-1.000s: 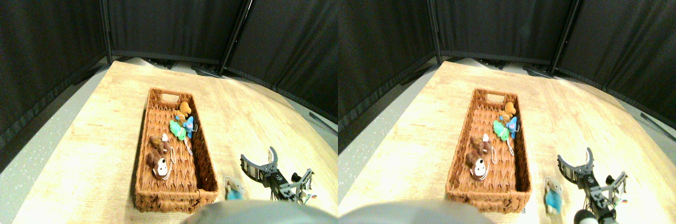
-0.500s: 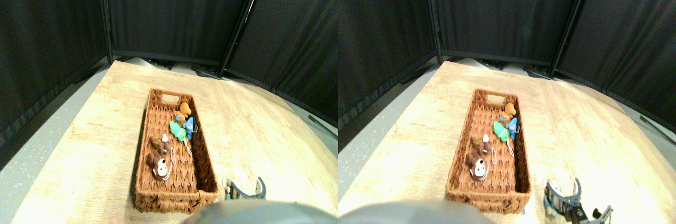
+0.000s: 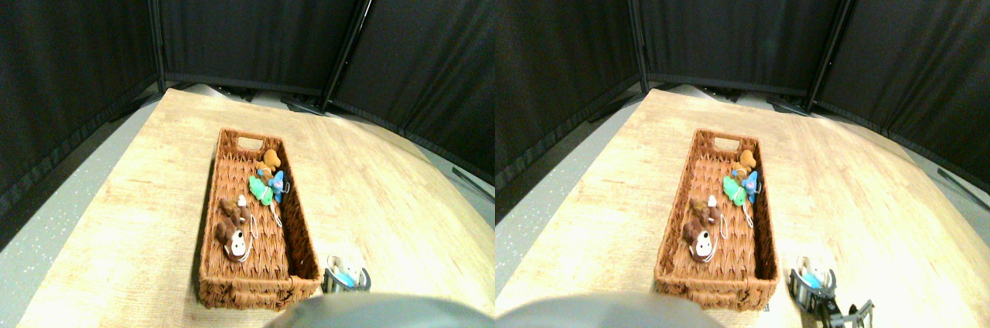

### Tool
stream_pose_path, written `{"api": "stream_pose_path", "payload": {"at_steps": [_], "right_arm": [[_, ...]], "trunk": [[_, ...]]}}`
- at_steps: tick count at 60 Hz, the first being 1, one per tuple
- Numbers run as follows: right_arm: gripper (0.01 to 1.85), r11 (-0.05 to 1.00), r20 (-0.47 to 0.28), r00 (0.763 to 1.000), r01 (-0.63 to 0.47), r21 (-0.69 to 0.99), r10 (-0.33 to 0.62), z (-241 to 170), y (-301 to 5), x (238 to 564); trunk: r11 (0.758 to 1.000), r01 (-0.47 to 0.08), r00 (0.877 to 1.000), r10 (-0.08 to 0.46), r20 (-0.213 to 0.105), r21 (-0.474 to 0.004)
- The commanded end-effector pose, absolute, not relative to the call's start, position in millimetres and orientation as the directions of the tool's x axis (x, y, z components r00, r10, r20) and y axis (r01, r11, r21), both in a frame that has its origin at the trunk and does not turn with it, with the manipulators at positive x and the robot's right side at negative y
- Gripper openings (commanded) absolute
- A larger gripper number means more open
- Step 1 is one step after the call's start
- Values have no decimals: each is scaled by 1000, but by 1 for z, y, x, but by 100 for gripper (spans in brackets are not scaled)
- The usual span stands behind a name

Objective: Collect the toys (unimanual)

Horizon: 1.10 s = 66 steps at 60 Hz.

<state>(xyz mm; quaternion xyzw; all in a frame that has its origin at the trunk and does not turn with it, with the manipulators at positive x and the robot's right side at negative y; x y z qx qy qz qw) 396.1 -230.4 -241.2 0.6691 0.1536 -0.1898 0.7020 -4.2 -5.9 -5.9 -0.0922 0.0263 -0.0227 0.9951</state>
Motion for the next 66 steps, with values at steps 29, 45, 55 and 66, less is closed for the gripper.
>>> {"api": "stream_pose_path", "payload": {"at_steps": [29,45,55,66], "right_arm": [[6,195,-331,917,375,907,-222,-243,-237,422],[6,224,-255,945,299,928,-207,-214,-238,441],[6,302,-212,957,265,916,-196,-198,-240,451],[6,366,-144,980,186,912,-141,-177,-237,467]], "trunk": [[976,26,997,-43,-72,-218],[976,29,997,-44,-67,-217],[975,26,997,-41,-61,-219],[975,22,998,-34,-53,-222]]}}
